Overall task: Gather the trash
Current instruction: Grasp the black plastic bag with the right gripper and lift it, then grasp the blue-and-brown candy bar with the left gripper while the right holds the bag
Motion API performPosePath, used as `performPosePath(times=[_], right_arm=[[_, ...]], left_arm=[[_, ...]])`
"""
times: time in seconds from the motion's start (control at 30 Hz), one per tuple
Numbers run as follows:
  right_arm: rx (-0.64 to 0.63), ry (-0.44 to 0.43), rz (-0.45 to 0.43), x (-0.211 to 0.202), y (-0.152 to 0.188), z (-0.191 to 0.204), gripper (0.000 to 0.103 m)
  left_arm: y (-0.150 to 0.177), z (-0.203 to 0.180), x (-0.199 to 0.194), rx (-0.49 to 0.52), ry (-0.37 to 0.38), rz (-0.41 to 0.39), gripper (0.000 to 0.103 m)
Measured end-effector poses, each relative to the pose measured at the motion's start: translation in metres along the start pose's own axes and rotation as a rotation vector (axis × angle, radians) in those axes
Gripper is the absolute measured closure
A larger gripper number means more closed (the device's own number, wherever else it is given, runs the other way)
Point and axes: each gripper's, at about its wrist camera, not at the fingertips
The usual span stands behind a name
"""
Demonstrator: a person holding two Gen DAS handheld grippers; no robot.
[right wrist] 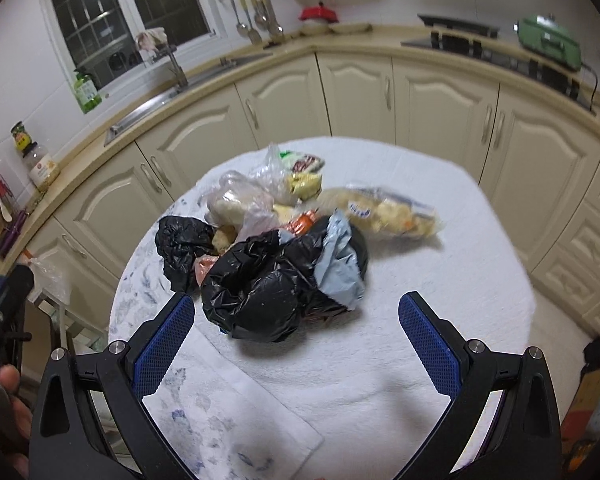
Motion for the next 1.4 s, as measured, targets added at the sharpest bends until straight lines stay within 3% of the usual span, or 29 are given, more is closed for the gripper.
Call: performPosePath(times=[0.37,0.47,0.6,0.7,1.03,1.4], right_arm=[[0.155,-0.038,0.152,0.081,-0.007,-0.019,0.001],[0.129,-0.085,0.172,0.097,-0.006,-0.018,0.012],[0.086,-0.137,0.151,0.095,-0.007,-0.020,0.028],[0.090,-0.185,0.148,0.089,-0.006,-0.035,0.033],[0.114,-0.131,0.092,0.045,0.004,-0.089,0.034],[0.129,-0.134,0.069,0.029,0.004,-0.124,0.035]], left_arm=[[0.004,-0.015,0.060,0.037,-0.025,0.087,0.001],[0.004,-0.021,0.071,0.053,-0.030,0.105,0.001],[0.005,-0.028,0.082,0.072,-0.037,0.125,0.001],[0.007,-0.037,0.087,0.087,-0.029,0.143,0.001],[0.026,-0.078,0.101,0.186,0.042,0.215,0.001],[0.053,-0.128,0.134,0.358,0.100,0.297,0.001]])
Point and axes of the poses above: each gripper's, at about its wrist camera, not at the fingertips, and x roughly the way its jaws point, z to its left, y to its underside, and after that the axes turned 3 degrees about -y, right-handed
